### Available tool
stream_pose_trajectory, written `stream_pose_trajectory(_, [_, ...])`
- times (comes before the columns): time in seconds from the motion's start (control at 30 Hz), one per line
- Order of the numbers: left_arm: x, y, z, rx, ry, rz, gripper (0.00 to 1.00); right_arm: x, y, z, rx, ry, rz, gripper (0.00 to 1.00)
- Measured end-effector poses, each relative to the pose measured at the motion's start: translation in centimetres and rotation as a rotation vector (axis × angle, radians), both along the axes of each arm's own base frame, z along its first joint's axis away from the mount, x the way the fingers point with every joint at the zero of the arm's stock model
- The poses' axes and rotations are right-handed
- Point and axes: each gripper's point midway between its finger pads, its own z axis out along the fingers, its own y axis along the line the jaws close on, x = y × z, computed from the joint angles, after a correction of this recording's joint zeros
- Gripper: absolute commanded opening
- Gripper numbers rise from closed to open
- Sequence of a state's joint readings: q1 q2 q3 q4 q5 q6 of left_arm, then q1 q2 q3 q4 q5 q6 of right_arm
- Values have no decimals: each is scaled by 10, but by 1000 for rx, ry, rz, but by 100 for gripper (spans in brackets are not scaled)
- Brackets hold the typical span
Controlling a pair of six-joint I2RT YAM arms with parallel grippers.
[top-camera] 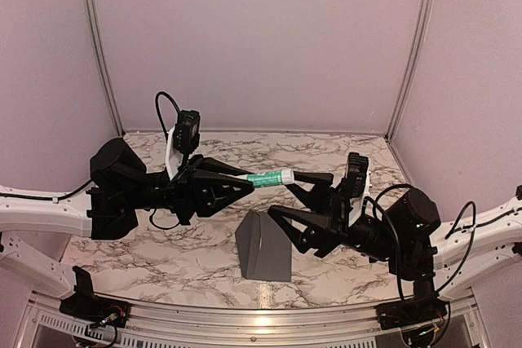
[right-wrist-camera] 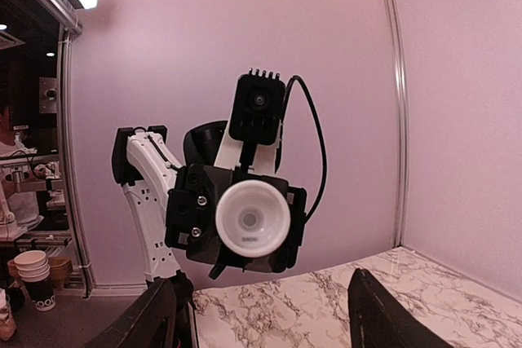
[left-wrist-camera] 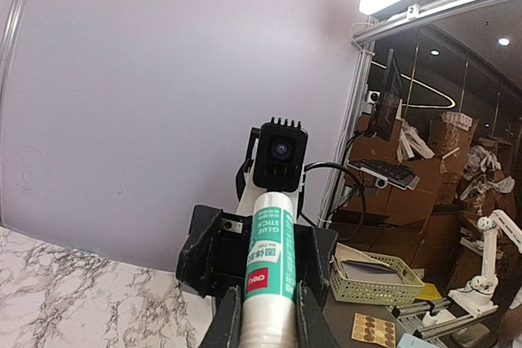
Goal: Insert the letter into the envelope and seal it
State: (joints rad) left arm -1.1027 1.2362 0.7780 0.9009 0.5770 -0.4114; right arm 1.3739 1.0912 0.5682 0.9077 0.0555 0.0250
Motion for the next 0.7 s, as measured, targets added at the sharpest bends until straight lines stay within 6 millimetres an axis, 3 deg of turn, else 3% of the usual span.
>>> stream_pose_trajectory(0.3, [0,-5,0,-8,6,-22,0,-1,7,27,66,-36,5,47])
stream_pose_trajectory(0.5, [0,-6,-2,-4,7,-24,0,-1,8,34,79,-39,3,40])
stream_pose_trajectory(0.63, [1,-9,-7,8,13,-25,0,0,11,34,76,-38,1,23])
stream_pose_trajectory(0.7, [2,-11,-9,13,15,-27,0,1,12,33,70,-37,-2,20])
